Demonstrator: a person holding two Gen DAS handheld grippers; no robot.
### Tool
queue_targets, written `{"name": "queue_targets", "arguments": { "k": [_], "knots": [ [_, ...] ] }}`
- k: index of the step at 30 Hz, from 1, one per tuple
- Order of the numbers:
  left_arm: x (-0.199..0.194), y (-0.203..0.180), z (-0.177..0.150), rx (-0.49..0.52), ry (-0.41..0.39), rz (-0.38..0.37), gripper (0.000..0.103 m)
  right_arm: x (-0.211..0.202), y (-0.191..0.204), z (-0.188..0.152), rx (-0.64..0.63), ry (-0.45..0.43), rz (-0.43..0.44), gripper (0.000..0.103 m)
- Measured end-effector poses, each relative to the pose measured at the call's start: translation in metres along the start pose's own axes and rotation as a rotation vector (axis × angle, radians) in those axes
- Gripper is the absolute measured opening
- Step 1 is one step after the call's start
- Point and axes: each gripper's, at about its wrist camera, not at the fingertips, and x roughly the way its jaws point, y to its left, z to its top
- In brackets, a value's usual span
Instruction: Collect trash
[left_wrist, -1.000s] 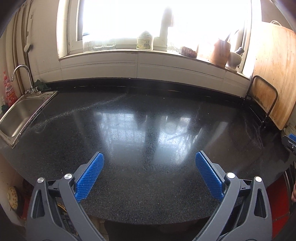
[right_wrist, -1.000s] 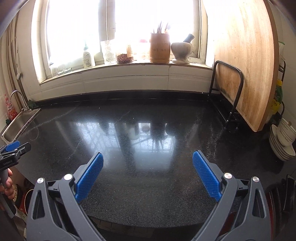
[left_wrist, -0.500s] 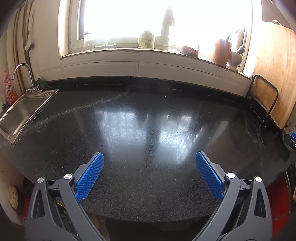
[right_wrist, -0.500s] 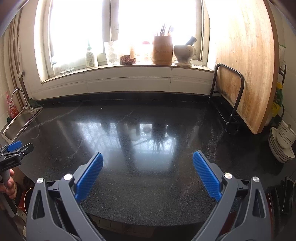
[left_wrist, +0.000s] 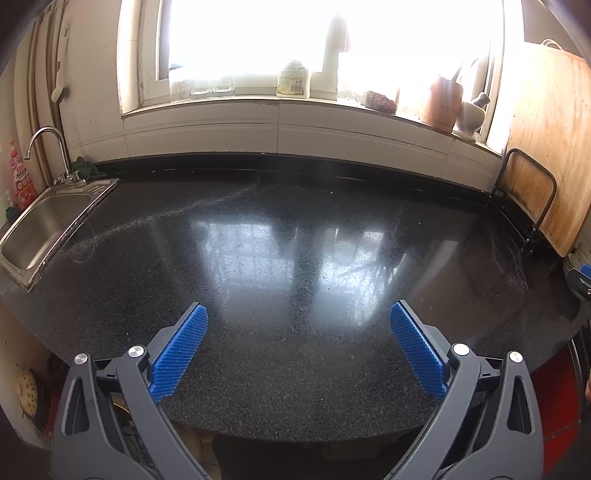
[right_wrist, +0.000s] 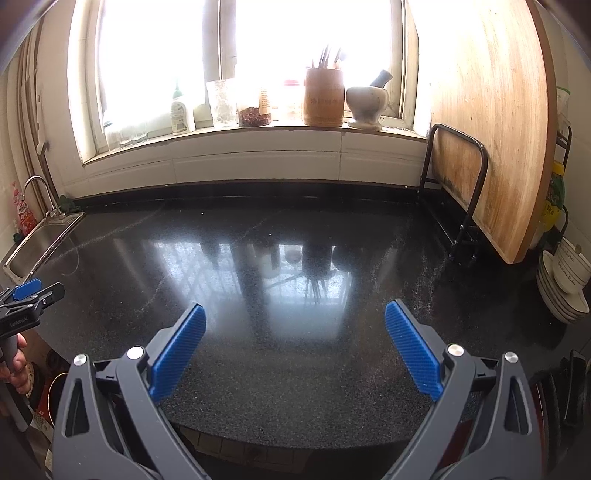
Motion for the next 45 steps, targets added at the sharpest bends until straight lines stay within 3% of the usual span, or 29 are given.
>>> {"name": "queue_targets", "arguments": {
  "k": [29, 45],
  "knots": [
    [-0.0073, -0.0029, 0.0015, 0.049, -0.004, 0.002, 0.096, 0.0013, -0.003, -0.0052, 0.011, 0.011, -0.009, 0.094],
    [-0.0073, 0.0005, 0.0044, 0.06, -0.028, 0.046, 0.096, 0.0021, -0.0012, -0.0076, 0.012, 0.014, -0.017, 0.094]
  ]
}}
